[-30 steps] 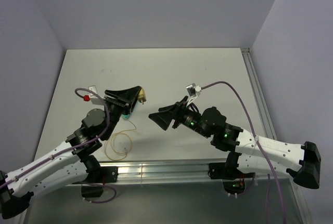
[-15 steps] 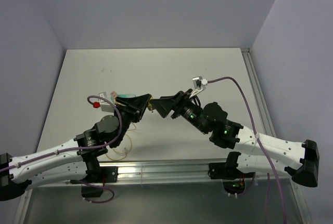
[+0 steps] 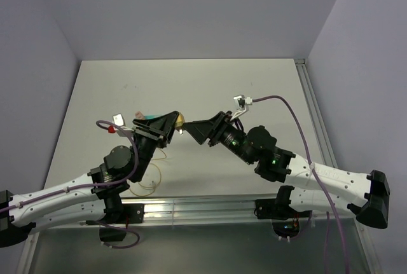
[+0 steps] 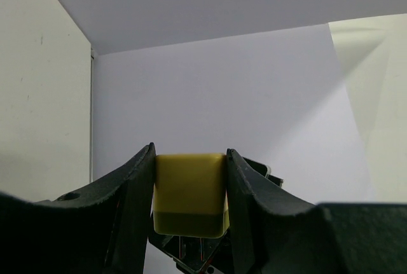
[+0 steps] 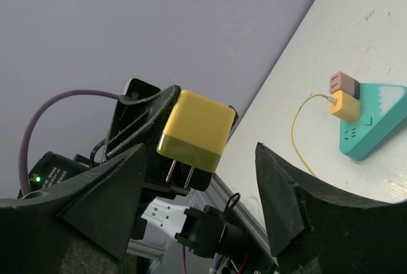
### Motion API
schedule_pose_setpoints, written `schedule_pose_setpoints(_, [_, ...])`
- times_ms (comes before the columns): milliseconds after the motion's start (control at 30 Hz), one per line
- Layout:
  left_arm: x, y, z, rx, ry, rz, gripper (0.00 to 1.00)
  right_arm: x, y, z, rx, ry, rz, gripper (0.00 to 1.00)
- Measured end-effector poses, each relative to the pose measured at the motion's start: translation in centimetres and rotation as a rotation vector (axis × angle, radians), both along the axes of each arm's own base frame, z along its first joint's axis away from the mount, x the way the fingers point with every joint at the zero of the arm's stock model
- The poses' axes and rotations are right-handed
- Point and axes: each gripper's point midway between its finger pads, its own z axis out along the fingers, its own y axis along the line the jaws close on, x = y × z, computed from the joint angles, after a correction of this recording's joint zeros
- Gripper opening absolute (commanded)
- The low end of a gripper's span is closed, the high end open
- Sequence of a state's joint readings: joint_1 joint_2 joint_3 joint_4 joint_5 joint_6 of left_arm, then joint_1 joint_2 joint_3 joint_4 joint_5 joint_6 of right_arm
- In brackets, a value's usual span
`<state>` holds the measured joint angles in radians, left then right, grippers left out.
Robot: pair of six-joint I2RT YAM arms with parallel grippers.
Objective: Insert the plug
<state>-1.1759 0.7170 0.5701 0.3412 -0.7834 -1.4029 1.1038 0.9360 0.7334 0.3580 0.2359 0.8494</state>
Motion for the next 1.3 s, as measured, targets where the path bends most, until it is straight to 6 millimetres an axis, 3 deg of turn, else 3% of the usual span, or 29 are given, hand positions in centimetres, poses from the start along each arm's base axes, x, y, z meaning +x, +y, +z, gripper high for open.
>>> schedule_pose_setpoints(267, [-0.1,0.0,0.5,0.020,-0.033,0.000,0.00,-0.4,1.1,-0.9,-0.018,0.016,0.048,0.74])
schedule_pose_setpoints(767, [-0.7,0.0,1.6,-0.003,-0.075,-0.031,0.00,-1.0,2.9,0.2,-0.020,-0.042,0.121,0.75])
schedule_pose_setpoints(1000, [-0.8,0.0,1.5,-0.011,-0.079,-0.039,0.00,-1.2,2.9,1.3,0.006,-0.085,0.132,0.65])
schedule_pose_setpoints(1300, [-0.9,0.0,1.8,-0.027,-0.090,-0.042,0.00,-1.2,2.9,1.3,0.006,-0.091,0.136,0.64])
